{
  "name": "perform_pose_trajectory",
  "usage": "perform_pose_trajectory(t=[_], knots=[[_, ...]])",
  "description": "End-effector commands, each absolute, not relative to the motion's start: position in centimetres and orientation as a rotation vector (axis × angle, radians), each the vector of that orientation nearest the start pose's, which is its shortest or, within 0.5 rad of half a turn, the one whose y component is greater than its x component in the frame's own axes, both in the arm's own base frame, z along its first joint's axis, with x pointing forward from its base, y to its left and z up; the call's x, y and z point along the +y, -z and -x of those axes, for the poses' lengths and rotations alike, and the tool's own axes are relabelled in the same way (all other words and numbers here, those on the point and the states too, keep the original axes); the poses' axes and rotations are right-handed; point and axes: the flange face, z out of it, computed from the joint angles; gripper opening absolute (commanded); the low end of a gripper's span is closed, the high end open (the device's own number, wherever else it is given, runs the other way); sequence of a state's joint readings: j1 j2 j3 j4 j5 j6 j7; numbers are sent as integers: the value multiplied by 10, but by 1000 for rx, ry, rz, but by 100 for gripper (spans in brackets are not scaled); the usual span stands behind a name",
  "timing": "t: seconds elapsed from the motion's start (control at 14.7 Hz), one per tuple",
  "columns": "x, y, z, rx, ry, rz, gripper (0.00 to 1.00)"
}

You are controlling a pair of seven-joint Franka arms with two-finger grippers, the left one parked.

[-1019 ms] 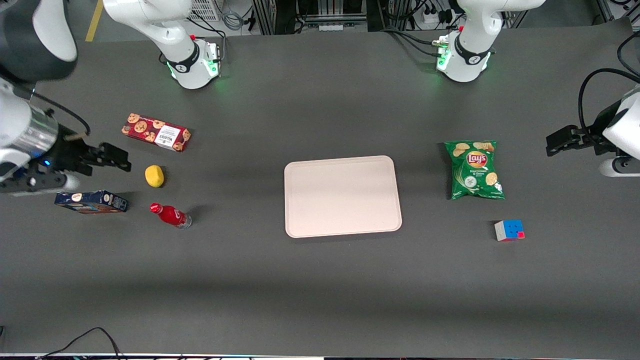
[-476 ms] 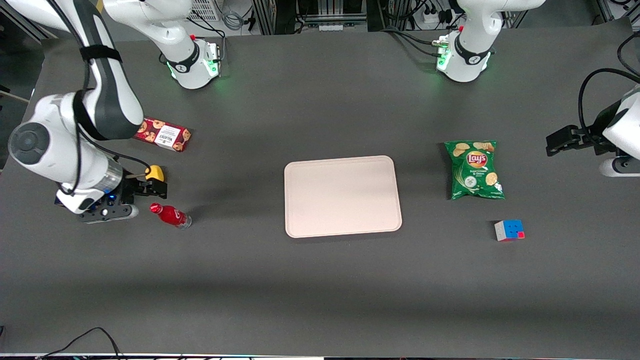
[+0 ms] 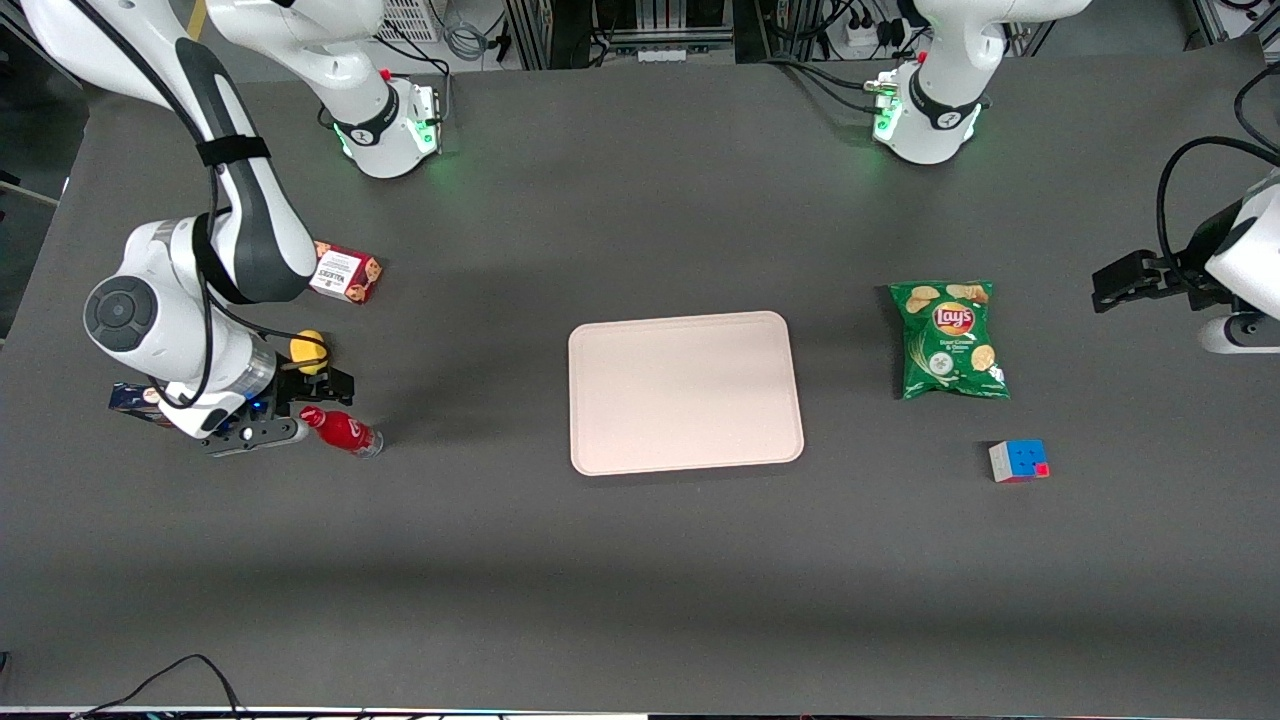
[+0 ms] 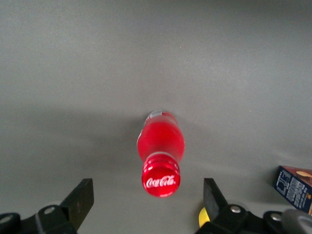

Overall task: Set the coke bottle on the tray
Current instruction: 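Close the right gripper around the bottle's cap end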

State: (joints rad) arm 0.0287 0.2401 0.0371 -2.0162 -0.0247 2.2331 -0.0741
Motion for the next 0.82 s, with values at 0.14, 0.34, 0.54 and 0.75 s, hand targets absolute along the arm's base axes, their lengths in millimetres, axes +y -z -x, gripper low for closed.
perform_pose_trajectory(t=[0.14, 0.34, 0.54, 0.75], knots=[[26, -324, -595, -330, 30, 3149, 100], [23, -319, -596, -355, 25, 3146, 76], [22, -318, -595, -352, 20, 3146, 52], [24, -319, -595, -345, 18, 3142, 35]])
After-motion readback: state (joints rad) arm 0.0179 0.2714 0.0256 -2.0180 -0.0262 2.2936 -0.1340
